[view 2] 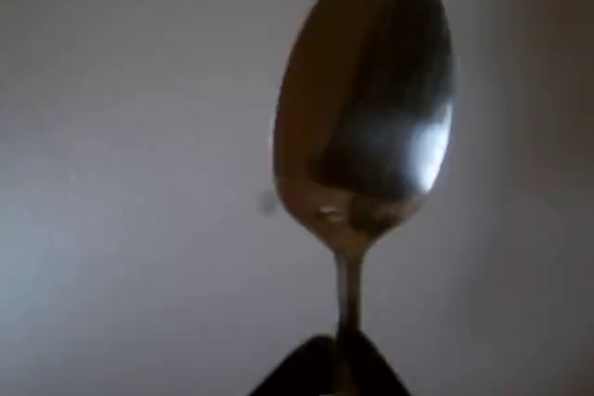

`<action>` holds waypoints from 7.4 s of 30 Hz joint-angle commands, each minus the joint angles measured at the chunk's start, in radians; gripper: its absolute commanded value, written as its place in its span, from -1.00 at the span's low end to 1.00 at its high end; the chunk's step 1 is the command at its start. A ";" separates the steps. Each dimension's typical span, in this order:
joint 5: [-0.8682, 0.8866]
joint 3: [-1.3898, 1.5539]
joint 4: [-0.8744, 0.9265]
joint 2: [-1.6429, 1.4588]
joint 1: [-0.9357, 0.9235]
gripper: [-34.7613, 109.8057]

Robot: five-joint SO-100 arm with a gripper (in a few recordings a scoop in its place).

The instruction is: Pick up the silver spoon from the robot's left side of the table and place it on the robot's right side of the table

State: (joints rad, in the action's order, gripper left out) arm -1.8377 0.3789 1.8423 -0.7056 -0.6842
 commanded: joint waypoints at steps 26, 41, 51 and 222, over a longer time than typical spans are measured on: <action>-0.207 0.137 0.009 0.063 0.049 -0.54; -0.163 0.126 0.006 0.095 0.049 -0.30; -0.043 0.126 0.008 -0.025 0.100 -0.01; 1.772 2.586 -0.566 -2.586 0.506 -0.54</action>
State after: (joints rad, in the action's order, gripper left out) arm -0.0782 2.9713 1.2686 -3.2812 -0.1810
